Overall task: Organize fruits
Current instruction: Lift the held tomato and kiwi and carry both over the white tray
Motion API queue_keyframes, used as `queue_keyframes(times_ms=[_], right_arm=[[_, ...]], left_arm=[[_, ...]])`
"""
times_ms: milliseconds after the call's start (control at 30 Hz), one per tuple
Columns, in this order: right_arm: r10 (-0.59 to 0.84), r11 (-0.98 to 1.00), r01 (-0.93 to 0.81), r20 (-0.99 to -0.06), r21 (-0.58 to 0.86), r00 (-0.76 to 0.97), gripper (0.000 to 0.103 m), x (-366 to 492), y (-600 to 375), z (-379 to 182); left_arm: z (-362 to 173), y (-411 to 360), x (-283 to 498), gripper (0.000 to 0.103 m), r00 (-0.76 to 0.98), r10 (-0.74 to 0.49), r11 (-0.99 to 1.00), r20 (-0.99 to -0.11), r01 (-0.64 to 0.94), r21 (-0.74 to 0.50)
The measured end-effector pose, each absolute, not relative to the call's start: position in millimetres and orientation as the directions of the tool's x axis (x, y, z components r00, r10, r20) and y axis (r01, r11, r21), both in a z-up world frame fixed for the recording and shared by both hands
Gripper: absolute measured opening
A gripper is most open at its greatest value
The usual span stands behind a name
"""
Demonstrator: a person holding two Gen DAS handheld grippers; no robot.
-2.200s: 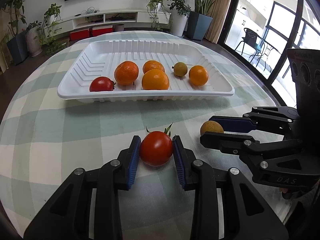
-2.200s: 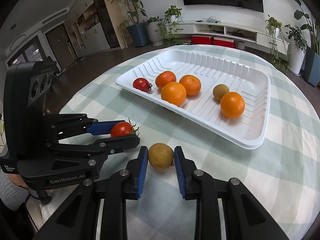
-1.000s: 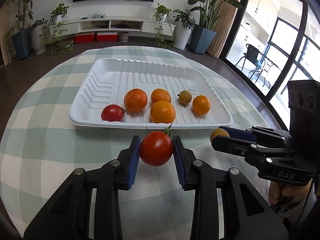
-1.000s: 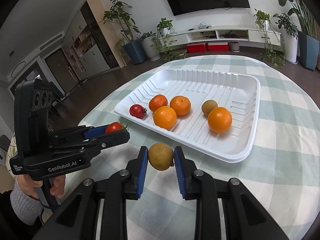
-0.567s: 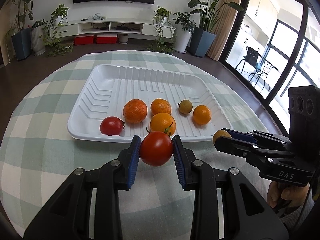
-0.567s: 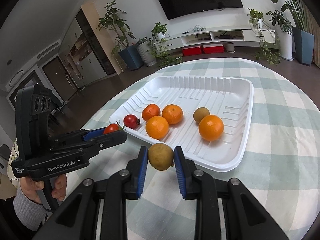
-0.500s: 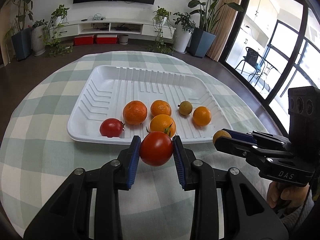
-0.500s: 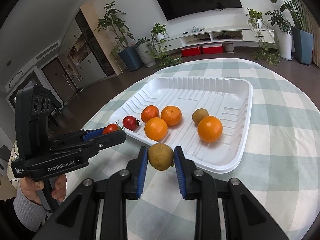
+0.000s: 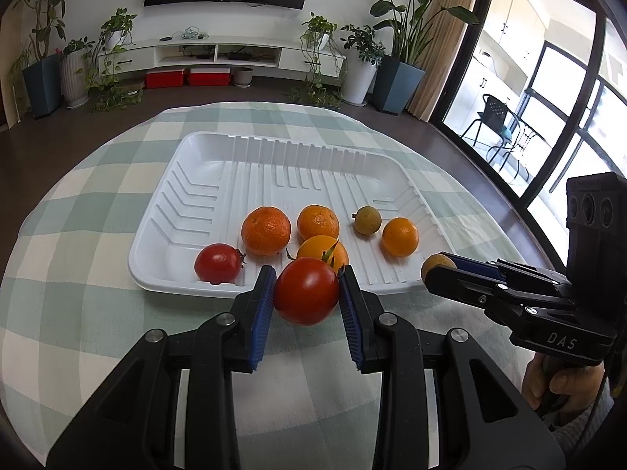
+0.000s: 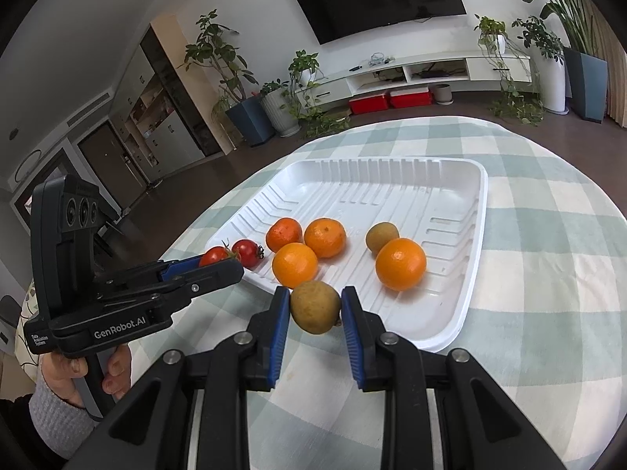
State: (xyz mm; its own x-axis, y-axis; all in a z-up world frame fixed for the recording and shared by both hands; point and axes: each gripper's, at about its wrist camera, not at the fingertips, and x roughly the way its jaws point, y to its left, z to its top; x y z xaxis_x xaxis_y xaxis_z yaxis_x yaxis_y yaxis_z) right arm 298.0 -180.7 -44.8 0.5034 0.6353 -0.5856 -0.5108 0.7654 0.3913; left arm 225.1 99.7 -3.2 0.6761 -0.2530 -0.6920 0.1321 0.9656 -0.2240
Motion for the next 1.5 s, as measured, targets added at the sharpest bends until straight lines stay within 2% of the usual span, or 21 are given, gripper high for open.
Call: queue_keyframes(times_ms=[1500], right_arm=[[0.623, 0.775, -0.501, -0.596, 0.385, 0.507, 0.029, 307, -179, -50]], left_arm=[[-4, 101, 245, 0.03, 0.671, -0.248, 0.967, -0.699, 0.123, -0.225]])
